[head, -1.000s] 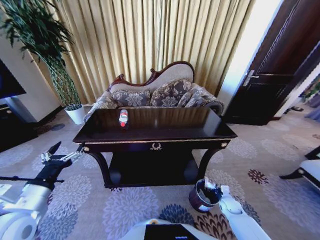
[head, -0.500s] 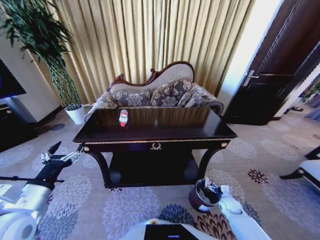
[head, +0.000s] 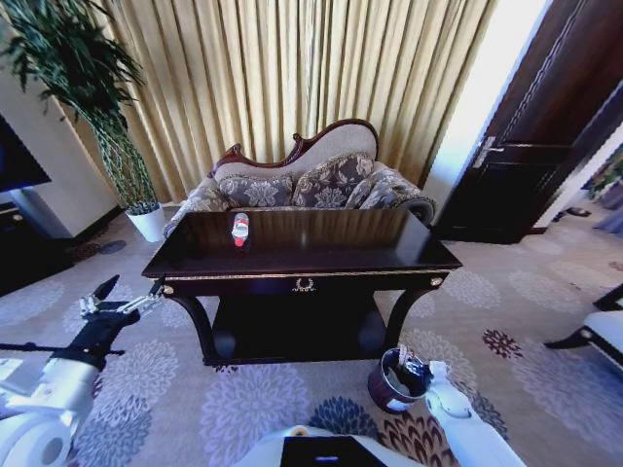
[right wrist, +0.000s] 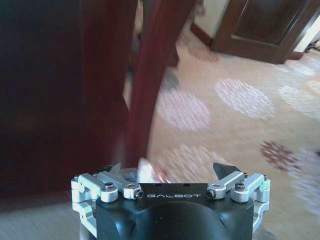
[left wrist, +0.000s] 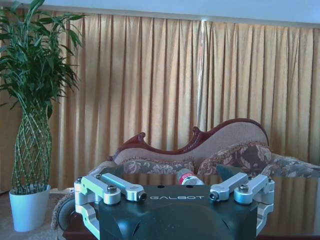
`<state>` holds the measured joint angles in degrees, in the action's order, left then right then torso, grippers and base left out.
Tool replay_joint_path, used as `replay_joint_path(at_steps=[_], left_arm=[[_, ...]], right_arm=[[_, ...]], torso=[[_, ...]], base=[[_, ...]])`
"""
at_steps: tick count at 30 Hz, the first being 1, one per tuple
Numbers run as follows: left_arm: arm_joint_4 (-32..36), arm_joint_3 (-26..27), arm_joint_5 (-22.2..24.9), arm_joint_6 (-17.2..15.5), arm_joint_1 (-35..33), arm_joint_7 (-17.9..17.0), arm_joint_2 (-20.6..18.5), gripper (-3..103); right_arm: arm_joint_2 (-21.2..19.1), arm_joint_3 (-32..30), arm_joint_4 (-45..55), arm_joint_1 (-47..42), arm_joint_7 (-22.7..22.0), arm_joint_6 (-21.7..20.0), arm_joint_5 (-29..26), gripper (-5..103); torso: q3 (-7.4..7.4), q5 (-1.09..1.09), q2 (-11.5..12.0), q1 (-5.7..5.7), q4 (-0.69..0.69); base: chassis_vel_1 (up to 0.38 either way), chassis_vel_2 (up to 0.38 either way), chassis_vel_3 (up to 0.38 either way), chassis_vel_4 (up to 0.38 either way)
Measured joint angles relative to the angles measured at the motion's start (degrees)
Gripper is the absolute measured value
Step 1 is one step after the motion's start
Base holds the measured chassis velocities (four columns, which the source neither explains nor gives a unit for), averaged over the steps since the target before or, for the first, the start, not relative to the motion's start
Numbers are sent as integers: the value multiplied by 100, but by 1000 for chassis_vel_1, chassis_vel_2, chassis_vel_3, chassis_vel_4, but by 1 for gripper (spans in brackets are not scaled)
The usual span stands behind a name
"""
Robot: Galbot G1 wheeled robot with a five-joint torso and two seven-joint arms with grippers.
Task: Move to the front of the table and place the trash on the table into the trash bin.
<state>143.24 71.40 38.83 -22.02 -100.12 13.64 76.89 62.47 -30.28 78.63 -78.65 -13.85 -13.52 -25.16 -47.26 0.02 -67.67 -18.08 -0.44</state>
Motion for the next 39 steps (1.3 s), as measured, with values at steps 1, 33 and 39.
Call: replay_joint_path(at_steps=[1, 33, 39], left_arm=[[0, 0, 0, 0, 0, 0, 0, 100], [0, -17, 508, 117, 62, -521, 15, 100], [0, -9, 527, 116, 59, -519, -5, 100]], right_arm=[[0, 0, 0, 0, 0, 0, 0, 100], [-115, -901, 6555, -1895, -41, -357, -714, 100], [-90, -914, 6515, -1880, -43, -358, -706, 100]], torso=[[0, 0, 0, 0, 0], [1, -1, -1, 1, 1], [1, -1, -1, 1, 1]], base=[[0, 0, 0, 0], [0, 0, 0, 0], [-5, 3, 1, -9]])
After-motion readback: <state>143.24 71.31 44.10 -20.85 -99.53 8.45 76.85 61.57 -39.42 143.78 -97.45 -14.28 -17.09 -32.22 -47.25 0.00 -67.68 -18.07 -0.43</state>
